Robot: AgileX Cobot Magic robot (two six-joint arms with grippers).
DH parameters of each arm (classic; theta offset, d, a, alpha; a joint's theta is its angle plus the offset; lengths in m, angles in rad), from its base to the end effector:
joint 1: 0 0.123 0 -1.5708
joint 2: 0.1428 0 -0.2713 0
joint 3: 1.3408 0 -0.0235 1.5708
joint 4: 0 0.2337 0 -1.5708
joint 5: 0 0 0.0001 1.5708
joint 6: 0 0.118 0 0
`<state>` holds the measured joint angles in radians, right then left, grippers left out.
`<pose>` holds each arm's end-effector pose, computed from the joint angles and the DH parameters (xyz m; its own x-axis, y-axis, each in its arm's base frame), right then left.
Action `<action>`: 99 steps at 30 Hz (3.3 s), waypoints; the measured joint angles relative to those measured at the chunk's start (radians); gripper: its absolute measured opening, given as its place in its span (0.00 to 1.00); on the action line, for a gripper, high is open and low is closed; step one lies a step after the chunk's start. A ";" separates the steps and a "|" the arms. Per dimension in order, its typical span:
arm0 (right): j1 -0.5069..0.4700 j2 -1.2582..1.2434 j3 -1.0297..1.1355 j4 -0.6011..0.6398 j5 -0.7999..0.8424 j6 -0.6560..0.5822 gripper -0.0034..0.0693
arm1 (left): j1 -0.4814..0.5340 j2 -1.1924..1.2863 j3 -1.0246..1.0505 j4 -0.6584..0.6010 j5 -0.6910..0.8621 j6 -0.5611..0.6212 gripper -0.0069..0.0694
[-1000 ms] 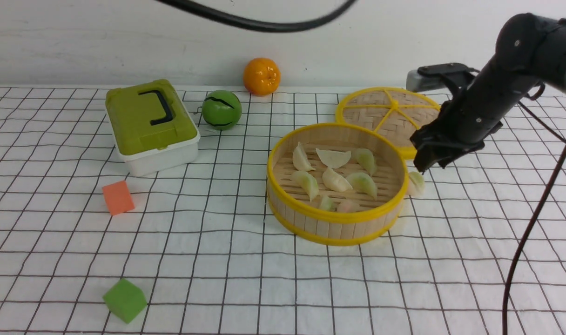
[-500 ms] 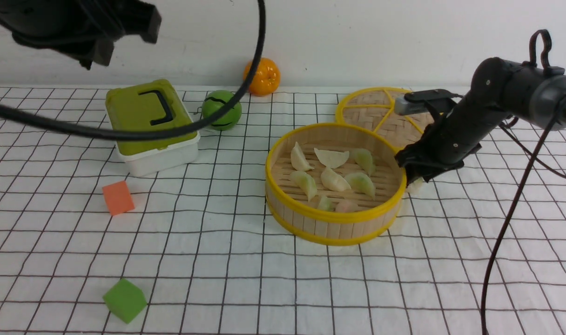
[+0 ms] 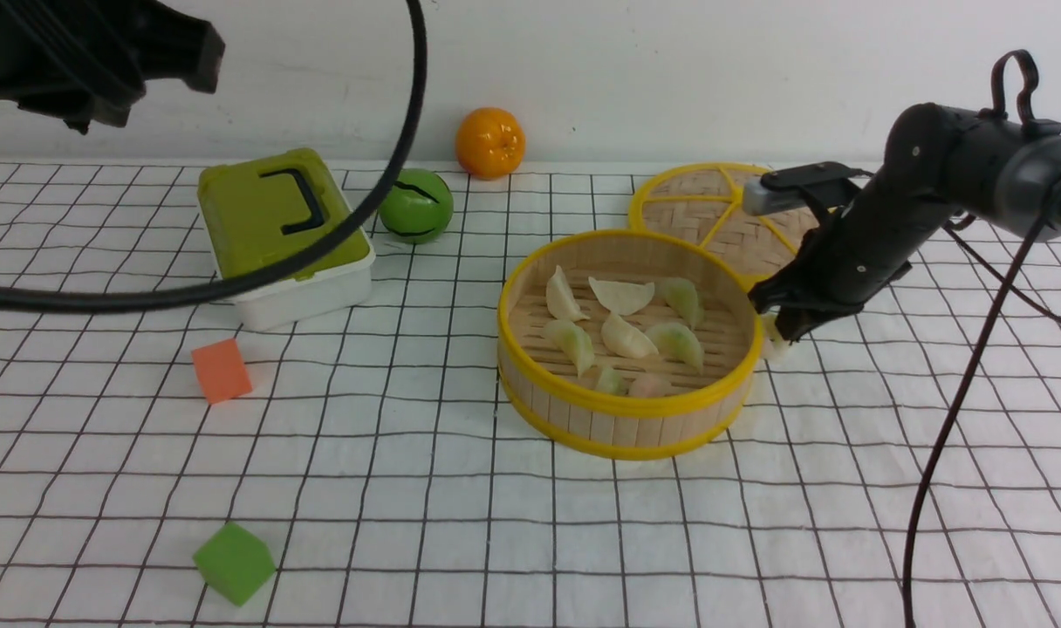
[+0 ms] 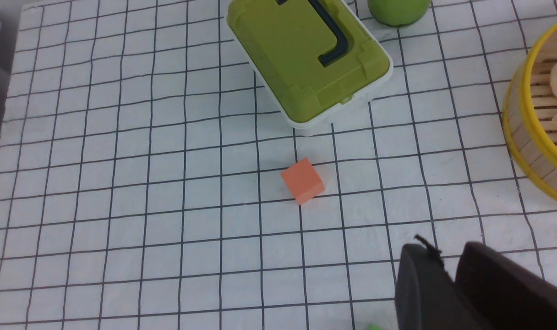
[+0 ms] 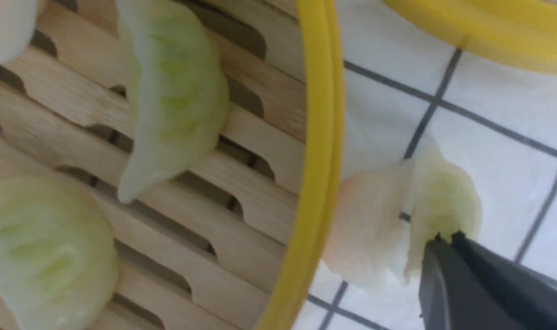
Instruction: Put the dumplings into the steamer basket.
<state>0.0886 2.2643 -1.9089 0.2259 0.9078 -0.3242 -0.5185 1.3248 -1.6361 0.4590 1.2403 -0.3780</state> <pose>0.4751 0.0631 0.1589 -0.8706 -0.2578 -0.4191 -0.3212 0.9430 0.0870 0.2437 -0.0821 0.4278 -0.6552 0.1468 -0.7410 0.0572 0.9878 0.1451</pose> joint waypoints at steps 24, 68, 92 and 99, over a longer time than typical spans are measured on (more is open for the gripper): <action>-0.028 0.045 0.002 0.084 -0.055 0.001 0.43 | 0.000 -0.243 0.806 0.289 -0.236 -0.484 0.26; 0.161 -0.129 0.131 0.152 0.122 0.051 0.22 | 0.000 -0.251 0.858 0.297 -0.383 -0.522 0.27; 0.162 -0.110 -0.037 0.092 0.295 0.055 0.60 | 0.000 -0.251 0.858 0.297 -0.388 -0.522 0.28; 0.087 -0.110 -0.138 0.005 0.262 0.085 0.60 | 0.000 -0.251 0.858 0.297 -0.388 -0.522 0.28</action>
<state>0.1754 2.1542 -2.0469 0.2310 1.1695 -0.2395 -0.5180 1.0734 -0.7782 0.7561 0.8520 -0.8997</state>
